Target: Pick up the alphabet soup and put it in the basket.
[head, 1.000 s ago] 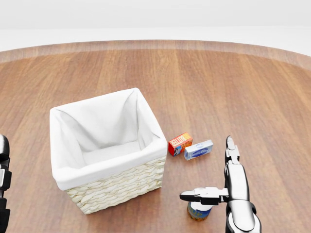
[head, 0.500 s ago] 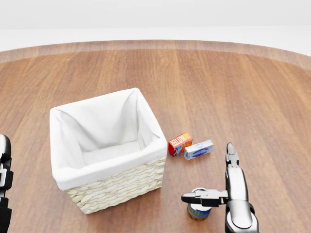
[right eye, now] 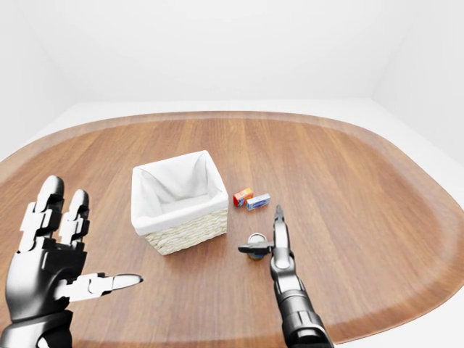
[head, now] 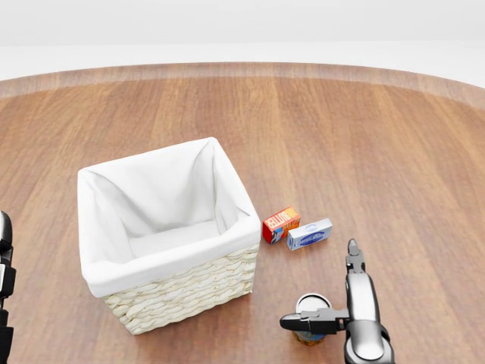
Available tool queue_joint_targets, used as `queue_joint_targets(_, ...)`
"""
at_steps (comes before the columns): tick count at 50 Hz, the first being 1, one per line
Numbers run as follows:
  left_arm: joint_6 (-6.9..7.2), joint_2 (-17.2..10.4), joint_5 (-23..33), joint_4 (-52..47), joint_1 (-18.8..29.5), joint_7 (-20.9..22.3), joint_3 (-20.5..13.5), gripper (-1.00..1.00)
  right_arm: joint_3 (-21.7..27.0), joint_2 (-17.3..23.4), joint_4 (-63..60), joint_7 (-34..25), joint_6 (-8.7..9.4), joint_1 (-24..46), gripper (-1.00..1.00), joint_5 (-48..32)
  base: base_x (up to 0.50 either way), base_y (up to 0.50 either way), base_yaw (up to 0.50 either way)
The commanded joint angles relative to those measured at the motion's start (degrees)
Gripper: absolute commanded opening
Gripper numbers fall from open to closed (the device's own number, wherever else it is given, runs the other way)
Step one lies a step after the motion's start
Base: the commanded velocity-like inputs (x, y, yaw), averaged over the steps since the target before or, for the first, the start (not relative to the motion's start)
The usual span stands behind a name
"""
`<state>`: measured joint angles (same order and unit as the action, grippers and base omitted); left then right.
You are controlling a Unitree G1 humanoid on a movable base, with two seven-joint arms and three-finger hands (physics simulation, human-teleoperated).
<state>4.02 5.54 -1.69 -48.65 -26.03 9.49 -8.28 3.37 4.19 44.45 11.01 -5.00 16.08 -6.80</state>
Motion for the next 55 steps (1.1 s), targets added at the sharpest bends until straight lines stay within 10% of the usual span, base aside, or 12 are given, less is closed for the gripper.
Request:
queue_joint_targets(1, 0.03, 0.4, -0.2, -0.5, -0.3, 0.5, -0.3, 1.00, -0.2, 0.1, 4.8, 0.9, 0.00, 1.3, 1.00, -0.8, 0.00, 0.00, 0.00)
queue_joint_targets(55, -0.69, 1.0, -0.3, -2.8, -2.7, 1.3, 0.6, 1.00, -1.2, -0.9, 25.1, 5.5, 0.00, 9.0, 1.00, -5.1, 0.00, 0.00, 0.00)
